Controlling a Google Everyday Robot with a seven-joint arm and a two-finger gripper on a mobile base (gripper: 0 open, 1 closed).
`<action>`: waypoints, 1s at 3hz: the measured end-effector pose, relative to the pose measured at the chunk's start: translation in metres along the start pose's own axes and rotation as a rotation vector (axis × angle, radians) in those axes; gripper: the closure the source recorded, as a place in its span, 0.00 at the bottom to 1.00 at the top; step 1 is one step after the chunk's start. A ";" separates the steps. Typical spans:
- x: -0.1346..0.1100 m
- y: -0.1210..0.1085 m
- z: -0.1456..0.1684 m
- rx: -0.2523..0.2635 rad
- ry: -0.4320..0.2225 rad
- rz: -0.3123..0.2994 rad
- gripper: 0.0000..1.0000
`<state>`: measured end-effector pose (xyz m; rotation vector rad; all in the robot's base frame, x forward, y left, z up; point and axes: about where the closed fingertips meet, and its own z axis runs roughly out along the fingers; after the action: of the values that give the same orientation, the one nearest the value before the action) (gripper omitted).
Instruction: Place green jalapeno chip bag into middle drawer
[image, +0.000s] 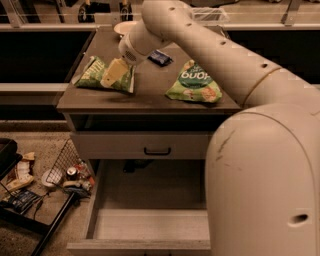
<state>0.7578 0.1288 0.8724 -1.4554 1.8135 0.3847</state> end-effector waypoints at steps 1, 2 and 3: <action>0.006 0.009 0.016 -0.032 0.036 0.004 0.39; 0.004 0.023 0.020 -0.052 0.048 0.006 0.70; 0.001 0.031 0.020 -0.063 0.041 0.006 0.93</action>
Offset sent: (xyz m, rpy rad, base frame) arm -0.0209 0.0183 -0.0190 -0.0513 0.0613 0.0208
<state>0.7364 0.1508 0.8514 -1.5111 1.8530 0.4209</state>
